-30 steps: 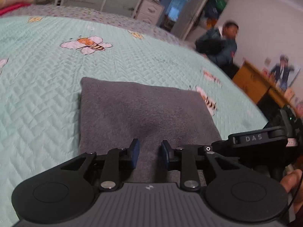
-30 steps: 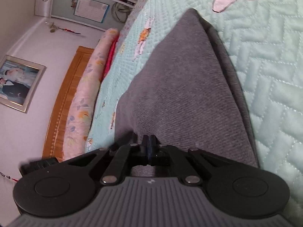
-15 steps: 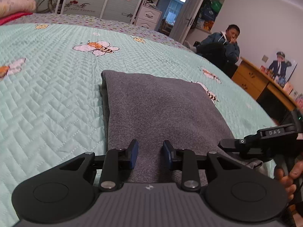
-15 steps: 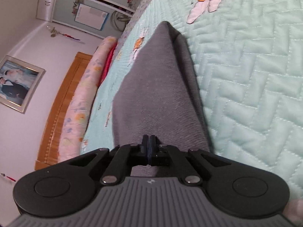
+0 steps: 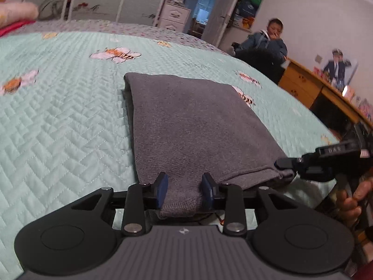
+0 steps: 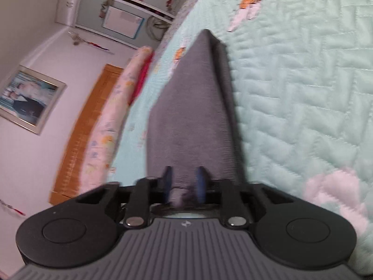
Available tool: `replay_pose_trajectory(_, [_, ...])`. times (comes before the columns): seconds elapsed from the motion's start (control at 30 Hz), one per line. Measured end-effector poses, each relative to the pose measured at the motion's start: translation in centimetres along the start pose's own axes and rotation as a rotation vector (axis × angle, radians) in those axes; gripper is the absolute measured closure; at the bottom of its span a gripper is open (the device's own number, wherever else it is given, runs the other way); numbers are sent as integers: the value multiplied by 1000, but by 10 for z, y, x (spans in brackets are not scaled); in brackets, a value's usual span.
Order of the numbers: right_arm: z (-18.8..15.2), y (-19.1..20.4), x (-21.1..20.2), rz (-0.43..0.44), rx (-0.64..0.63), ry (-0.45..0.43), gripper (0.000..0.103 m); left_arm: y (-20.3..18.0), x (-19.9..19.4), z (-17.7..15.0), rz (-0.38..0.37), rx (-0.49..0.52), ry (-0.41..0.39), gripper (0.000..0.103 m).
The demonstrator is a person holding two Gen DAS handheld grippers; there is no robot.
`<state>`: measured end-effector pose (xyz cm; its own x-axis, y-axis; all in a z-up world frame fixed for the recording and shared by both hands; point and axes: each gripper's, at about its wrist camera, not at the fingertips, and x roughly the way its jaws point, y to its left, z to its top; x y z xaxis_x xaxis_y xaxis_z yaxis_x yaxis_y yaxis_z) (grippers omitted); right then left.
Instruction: Fold clothes
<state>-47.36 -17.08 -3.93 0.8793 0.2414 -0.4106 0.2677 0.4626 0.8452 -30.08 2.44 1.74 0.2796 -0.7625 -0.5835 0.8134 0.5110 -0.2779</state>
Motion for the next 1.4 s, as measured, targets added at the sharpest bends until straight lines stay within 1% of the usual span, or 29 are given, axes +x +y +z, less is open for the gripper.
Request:
replay_pose_trajectory(0.07, [0, -2, -3, 16, 27, -3, 103, 3, -5, 1, 0, -18, -4, 67])
replay_pose_trajectory(0.1, [0, 1, -6, 12, 6, -6, 103, 5, -7, 2, 1, -31, -6, 68])
replay_pose_trajectory(0.17, [1, 8, -15, -6, -48, -18, 100, 7, -14, 3, 10, -42, -14, 68])
replay_pose_trajectory(0.2, [0, 12, -22, -15, -74, -26, 93, 8, -19, 2, 19, -41, -19, 67])
replay_pose_trajectory(0.23, [-1, 15, -29, -26, -96, -38, 78, 8, -23, 1, 32, -39, -25, 67])
replay_pose_trajectory(0.27, [-1, 16, -36, -33, -109, -50, 74, 10, -28, -1, 43, -43, -30, 66])
replay_pose_trajectory(0.33, [-4, 13, -47, -63, -109, -67, 62, 19, -36, -6, 42, -112, -39, 66])
replay_pose_trajectory(0.4, [-7, 5, -54, -83, -89, -80, 59, 32, -43, -12, 34, -201, -51, 65])
replay_pose_trajectory(0.43, [-9, 1, -58, -92, -78, -86, 59, 33, -45, -14, 73, -187, -54, 65])
replay_pose_trajectory(0.5, [-13, 4, -59, -137, -143, -92, 59, 35, -48, -17, 149, -152, -57, 66])
replay_pose_trajectory(0.57, [-20, 17, -56, -223, -313, -81, 59, 33, -49, -19, 191, -60, -39, 66])
replay_pose_trajectory(0.6, [-26, 27, -52, -290, -428, -74, 59, 32, -49, -20, 211, -10, -29, 65])
replay_pose_trajectory(0.67, [-38, 42, -42, -404, -647, -46, 58, 22, -45, -23, 243, 136, 0, 65])
replay_pose_trajectory(0.73, [-52, 52, -32, -479, -835, -27, 58, 8, -41, -32, 269, 314, 22, 65])
replay_pose_trajectory(0.8, [-66, 57, -22, -525, -989, -13, 57, -8, -35, -43, 282, 498, 34, 65])
replay_pose_trajectory(0.83, [-73, 59, -17, -547, -1066, -6, 54, -15, -33, -49, 290, 594, 25, 65])
replay_pose_trajectory(0.9, [-87, 64, -8, -591, -1219, 8, 52, -30, -31, -64, 307, 810, 5, 65])
replay_pose_trajectory(0.93, [-94, 65, -3, -608, -1290, 14, 50, -35, -30, -71, 311, 915, -5, 65])
replay_pose_trajectory(1.0, [-103, 68, 2, -617, -1409, 20, 46, -40, -27, -84, 315, 1094, -21, 65])
replay_pose_trajectory(1.03, [-107, 69, 4, -620, -1468, 22, 44, -38, -27, -87, 307, 1144, -28, 65])
replay_pose_trajectory(1.07, [-108, 70, 6, -626, -1506, 24, 42, -36, -27, -87, 295, 1161, -33, 64])
replay_pose_trajectory(1.1, [-108, 70, 8, -632, -1541, 27, 35, -34, -28, -86, 284, 1178, -39, 63])
replay_pose_trajectory(1.17, [-110, 72, 8, -634, -1587, 18, 29, -27, -27, -86, 273, 1214, -64, 56])
replay_pose_trajectory(1.23, [-111, 71, 9, -634, -1655, 13, 27, -21, -27, -87, 262, 1254, -90, 51])
replay_pose_trajectory(1.33, [-119, 70, 11, -625, -1789, 27, 27, -18, -29, -98, 247, 1376, -140, 51])
replay_pose_trajectory(1.4, [-125, 69, 12, -618, -1874, 36, 27, -13, -29, -101, 230, 1436, -168, 50])
